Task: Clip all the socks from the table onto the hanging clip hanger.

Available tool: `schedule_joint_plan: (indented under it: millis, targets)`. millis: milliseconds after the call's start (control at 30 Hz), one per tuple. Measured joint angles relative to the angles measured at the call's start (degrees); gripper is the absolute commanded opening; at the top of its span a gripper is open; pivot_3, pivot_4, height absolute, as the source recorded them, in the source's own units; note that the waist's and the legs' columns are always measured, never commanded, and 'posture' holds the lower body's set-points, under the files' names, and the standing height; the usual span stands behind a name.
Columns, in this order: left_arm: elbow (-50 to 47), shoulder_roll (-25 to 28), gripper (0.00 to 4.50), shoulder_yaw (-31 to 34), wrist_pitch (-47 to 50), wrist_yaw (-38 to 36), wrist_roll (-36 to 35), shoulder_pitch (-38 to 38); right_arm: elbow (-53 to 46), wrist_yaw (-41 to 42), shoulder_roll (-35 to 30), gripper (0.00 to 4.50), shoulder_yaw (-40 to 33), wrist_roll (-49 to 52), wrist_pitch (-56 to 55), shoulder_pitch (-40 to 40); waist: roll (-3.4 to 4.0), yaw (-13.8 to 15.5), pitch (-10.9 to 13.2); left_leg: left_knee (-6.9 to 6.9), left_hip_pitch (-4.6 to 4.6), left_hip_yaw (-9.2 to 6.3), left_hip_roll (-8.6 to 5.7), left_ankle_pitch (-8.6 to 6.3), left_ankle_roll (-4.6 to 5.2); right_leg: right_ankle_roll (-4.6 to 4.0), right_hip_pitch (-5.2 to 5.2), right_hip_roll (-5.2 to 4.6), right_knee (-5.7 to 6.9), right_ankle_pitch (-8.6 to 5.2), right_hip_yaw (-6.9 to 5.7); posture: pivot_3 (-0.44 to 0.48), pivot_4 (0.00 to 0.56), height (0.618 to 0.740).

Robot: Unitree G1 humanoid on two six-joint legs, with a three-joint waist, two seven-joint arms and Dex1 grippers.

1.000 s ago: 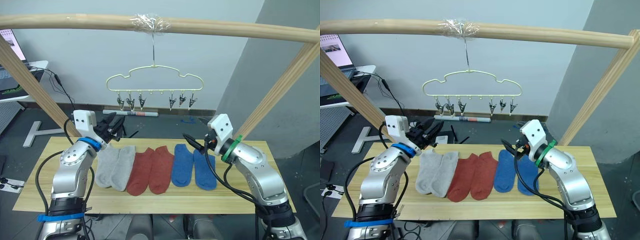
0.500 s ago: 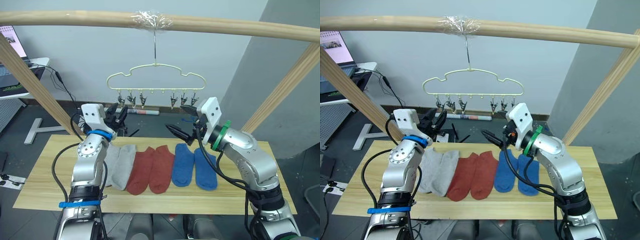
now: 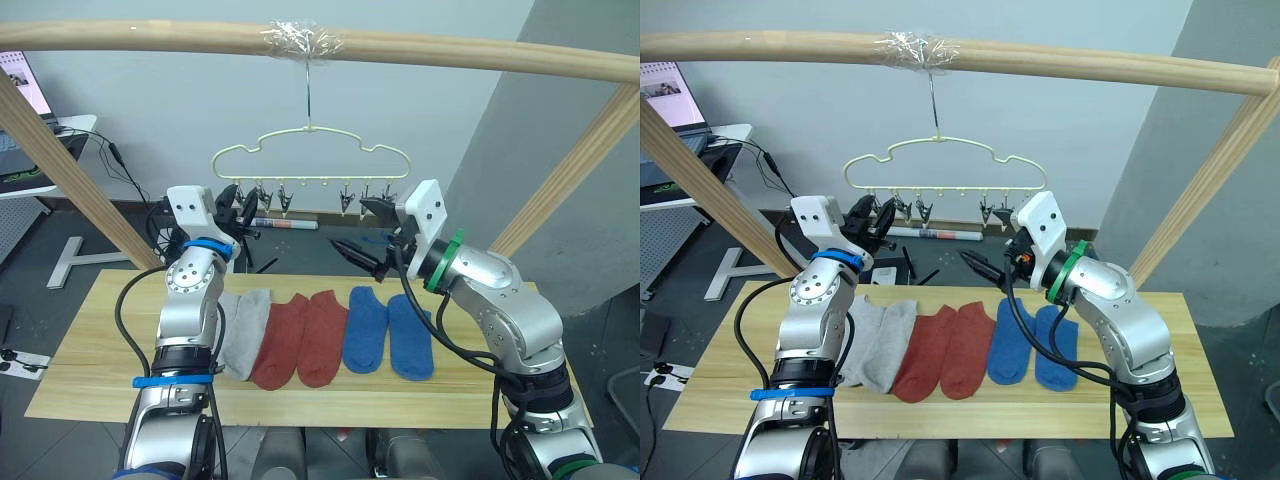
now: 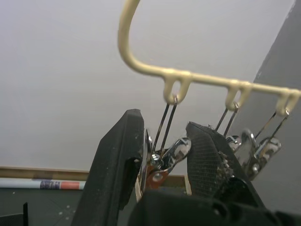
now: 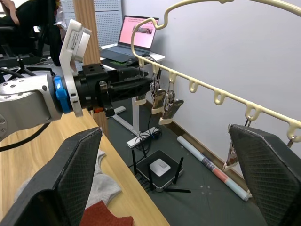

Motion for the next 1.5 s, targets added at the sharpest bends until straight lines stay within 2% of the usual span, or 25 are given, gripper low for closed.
schedule_joint_plan:
  millis: [900,933,967,1100,1167,1200,1267,1400,1500]
  targets:
    - [1.1,0.1,1.78,-0.1,-0.3,-0.2,2.1,0.3,-0.2,-1.6,-0.5,4.5,-0.6,2.2,0.7,-0.5,0.0,-0.5,0.0,-0.01,-0.01,-0.01,0.0,0.0,0.0,0.04,0.0,0.0,-0.01,-0.03,-0.01,0.171,0.196,0.74]
    - [1.1,0.1,1.42,-0.1,-0.5,-0.2,2.1,0.3,-0.3,-1.7,-0.5,4.5,-0.6,2.2,0.7,-0.5,0.0,-0.5,0.0,-0.01,-0.01,-0.01,0.0,0.0,0.0,0.04,0.0,0.0,-0.01,-0.03,-0.01,0.171,0.196,0.74]
    - [1.1,0.1,1.3,-0.1,-0.9,-0.4,2.0,0.3,-0.4,-1.7,-0.5,4.5,-0.6,2.2,0.7,-0.5,0.0,-0.5,0.0,-0.01,-0.01,-0.01,0.0,0.0,0.0,0.04,0.0,0.0,-0.01,-0.03,-0.01,0.173,0.199,0.74]
    - [1.1,0.1,0.31,0.0,-1.1,-1.0,1.7,0.3,-0.5,-1.8,-0.5,4.5,-0.6,2.3,0.8,-0.2,0.0,-0.5,0.0,-0.01,-0.01,-0.01,0.0,0.0,0.0,0.07,0.0,0.0,-0.01,-0.04,-0.01,0.174,0.201,0.74]
    - [1.1,0.1,0.01,0.0,-1.1,-1.1,1.7,0.3,-0.8,-1.9,-0.5,4.5,-0.6,2.3,0.9,0.1,-0.01,-0.5,0.0,-0.01,-0.01,-0.01,0.0,0.0,0.0,0.08,0.0,0.0,-0.01,-0.05,-0.01,0.174,0.201,0.74]
    - [1.1,0.1,0.0,0.0,-1.1,-1.2,1.7,0.3,-1.1,-2.1,-0.5,4.5,-0.6,2.3,0.9,0.3,-0.01,-0.5,0.1,-0.01,-0.01,-0.01,0.0,0.0,0.0,0.08,0.0,0.0,-0.01,-0.05,-0.01,0.177,0.205,0.74]
    - [1.0,0.1,0.0,0.0,-1.1,-1.3,1.7,0.3,-2.2,-2.1,-1.7,4.5,-0.2,1.8,0.3,2.3,-0.04,-0.4,0.1,-0.02,-0.02,-0.05,0.0,0.0,0.0,0.08,0.03,0.0,-0.05,-0.05,-0.05,0.184,0.207,0.74]
    - [0.6,0.5,0.0,0.2,-0.9,-1.9,1.3,0.3,-1.4,-6.4,-8.7,4.5,3.4,-6.4,0.8,16.5,-0.1,0.2,0.2,-0.05,-0.02,-0.06,-0.04,0.0,-0.01,0.07,0.17,-0.11,-0.28,-0.07,-0.09,0.194,0.214,0.74]
    - [0.4,1.2,0.0,1.2,0.0,-2.5,0.4,0.4,3.4,-12.3,-6.0,4.5,2.8,-9.4,3.7,24.2,-0.04,-0.4,0.7,-0.04,0.02,0.02,-0.03,0.0,-0.01,0.17,0.11,-0.08,-0.22,-0.13,0.05,0.198,0.218,0.74]
